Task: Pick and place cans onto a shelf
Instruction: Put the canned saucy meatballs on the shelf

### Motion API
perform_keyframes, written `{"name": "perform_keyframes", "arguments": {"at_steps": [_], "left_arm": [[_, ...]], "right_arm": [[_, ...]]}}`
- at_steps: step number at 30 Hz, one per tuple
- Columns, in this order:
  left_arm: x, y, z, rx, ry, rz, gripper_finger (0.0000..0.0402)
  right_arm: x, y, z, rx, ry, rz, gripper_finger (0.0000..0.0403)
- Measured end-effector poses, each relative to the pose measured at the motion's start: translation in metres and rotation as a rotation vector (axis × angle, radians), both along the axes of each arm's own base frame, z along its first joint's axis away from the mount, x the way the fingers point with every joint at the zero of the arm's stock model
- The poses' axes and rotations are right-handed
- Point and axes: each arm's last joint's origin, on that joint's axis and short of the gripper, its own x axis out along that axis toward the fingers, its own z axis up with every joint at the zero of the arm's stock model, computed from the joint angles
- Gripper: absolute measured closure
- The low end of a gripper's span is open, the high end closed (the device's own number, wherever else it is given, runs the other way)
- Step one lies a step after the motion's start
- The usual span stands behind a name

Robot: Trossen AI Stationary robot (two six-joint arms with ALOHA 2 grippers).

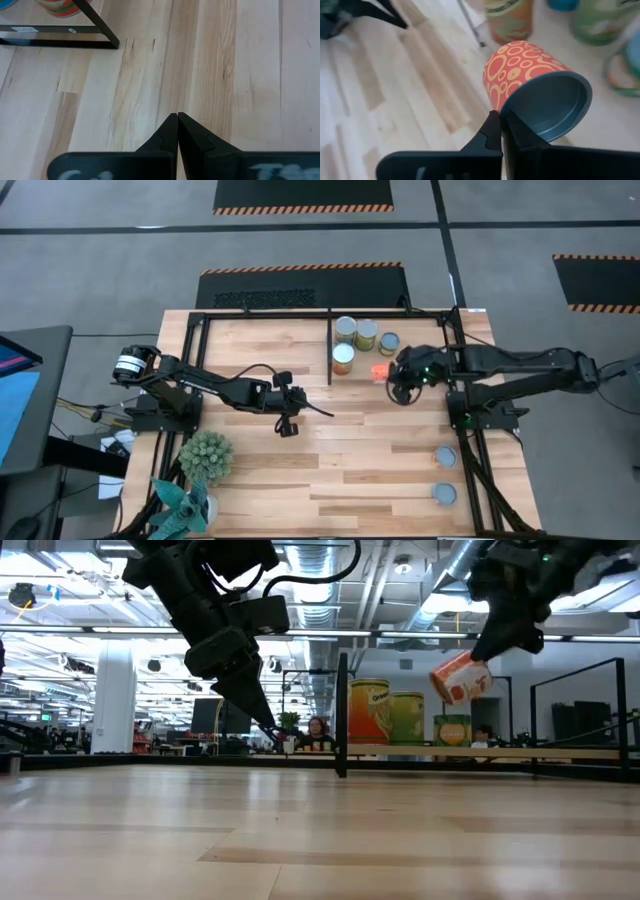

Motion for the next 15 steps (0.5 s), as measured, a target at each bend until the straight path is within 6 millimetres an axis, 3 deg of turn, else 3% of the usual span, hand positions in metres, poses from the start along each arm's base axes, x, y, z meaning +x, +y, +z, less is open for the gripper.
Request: {"name": "perform_keyframes", "arguments": {"at_steps": [5, 15], "left_arm": [[0.0, 0.0, 0.0, 0.001, 0.0, 0.0, 0.0401], [0.0, 0.0, 0.0, 0.008, 0.002, -0.008, 0.0401]], "right_arm": [[0.001, -0.013, 0.002, 0.0, 0.115, -0.029, 0.0398], [0.015, -0.039, -0.017, 0.044, 0.257, -0.019, 0.0398]]}}
